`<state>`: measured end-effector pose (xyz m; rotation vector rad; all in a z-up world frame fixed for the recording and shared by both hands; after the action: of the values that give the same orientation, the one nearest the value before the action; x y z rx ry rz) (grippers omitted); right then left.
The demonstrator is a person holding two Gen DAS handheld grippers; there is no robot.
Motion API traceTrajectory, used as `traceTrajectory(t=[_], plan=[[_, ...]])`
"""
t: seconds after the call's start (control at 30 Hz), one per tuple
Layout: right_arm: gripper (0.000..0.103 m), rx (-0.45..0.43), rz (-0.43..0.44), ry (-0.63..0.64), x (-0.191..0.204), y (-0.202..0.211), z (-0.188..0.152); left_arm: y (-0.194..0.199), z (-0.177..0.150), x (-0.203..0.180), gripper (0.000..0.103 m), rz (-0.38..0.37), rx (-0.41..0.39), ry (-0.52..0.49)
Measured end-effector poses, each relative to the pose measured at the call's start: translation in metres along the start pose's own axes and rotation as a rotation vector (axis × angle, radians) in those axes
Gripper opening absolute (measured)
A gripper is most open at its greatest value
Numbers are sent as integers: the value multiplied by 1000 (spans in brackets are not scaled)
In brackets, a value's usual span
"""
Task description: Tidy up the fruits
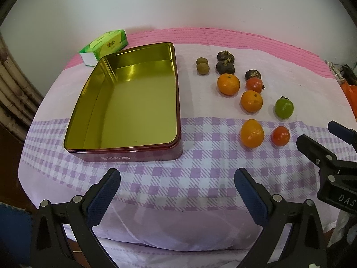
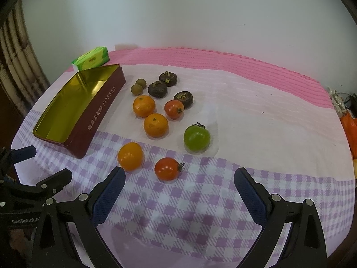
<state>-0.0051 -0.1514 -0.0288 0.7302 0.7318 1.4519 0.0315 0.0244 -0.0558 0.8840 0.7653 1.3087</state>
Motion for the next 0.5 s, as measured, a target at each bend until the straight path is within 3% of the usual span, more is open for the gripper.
traceTrajectory(t=[0.5], plan=[[96,18,3,17,3,-8,-5,-1,0,5,101,8,1,11]])
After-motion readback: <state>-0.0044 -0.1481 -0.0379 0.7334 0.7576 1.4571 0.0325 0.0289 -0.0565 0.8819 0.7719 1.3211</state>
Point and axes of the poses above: each gripper's, at about its wrist camera, not at the fingertips, and y roughly against the way its jaws point, x to its left, z to its top, the point moved 5 cm from there along -y, roughly the way its jaws point, and after that the axes turned 4 degrees about -z, right-handed, at the moved point
